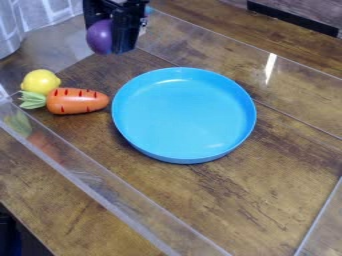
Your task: Remove the purple eggplant from inside the blue tray and put it on the table
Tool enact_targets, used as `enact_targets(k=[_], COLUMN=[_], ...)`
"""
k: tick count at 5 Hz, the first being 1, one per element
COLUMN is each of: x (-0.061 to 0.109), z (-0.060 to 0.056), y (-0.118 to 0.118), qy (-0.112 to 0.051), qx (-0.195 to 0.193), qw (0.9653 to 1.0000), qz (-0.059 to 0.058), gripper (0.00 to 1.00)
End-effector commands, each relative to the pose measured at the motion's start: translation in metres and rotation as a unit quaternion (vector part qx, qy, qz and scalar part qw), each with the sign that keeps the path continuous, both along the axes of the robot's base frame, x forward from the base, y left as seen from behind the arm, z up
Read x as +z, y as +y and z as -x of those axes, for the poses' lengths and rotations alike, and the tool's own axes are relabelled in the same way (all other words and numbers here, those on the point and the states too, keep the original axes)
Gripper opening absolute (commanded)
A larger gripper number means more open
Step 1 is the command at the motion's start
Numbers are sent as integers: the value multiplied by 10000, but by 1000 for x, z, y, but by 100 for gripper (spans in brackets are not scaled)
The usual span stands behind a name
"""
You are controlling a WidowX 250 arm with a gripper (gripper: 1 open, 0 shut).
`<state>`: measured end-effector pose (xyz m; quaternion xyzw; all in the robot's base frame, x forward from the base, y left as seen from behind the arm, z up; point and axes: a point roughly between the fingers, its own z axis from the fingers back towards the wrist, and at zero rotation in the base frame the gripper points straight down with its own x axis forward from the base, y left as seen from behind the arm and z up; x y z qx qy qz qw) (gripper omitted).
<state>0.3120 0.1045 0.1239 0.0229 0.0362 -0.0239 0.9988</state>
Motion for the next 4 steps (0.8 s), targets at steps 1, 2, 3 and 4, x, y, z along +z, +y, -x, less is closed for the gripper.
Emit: enact_targets(k=[1, 2, 3, 4], x=[19, 15, 17, 15], z=[3, 6, 14, 12], y=[2, -3, -12, -17], qy=[-357, -352, -394, -435], qx=[-92, -224, -367, -486], qw=[9992, 9991, 9985, 9978], qz=[-132, -124, -112, -111], gripper=[0, 0, 0, 0])
